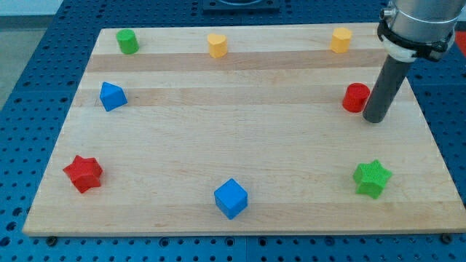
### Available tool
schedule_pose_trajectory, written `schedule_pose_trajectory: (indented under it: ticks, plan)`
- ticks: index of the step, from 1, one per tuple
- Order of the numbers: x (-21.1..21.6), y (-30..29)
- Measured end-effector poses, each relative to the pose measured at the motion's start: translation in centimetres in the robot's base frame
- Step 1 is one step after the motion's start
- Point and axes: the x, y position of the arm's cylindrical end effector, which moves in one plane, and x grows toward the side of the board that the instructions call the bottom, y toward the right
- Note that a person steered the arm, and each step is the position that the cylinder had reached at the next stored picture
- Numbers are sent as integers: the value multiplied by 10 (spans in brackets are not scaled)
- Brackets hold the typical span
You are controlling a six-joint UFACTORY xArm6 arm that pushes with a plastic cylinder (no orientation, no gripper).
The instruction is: Move your arm diagonally to the red circle
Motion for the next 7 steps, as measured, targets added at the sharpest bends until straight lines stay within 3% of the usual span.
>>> schedule_pose_trajectory:
  ticks: [3,5,6,7]
  plan:
    - [-40,35]
    - [-98,47]
    - [-127,101]
    - [-133,104]
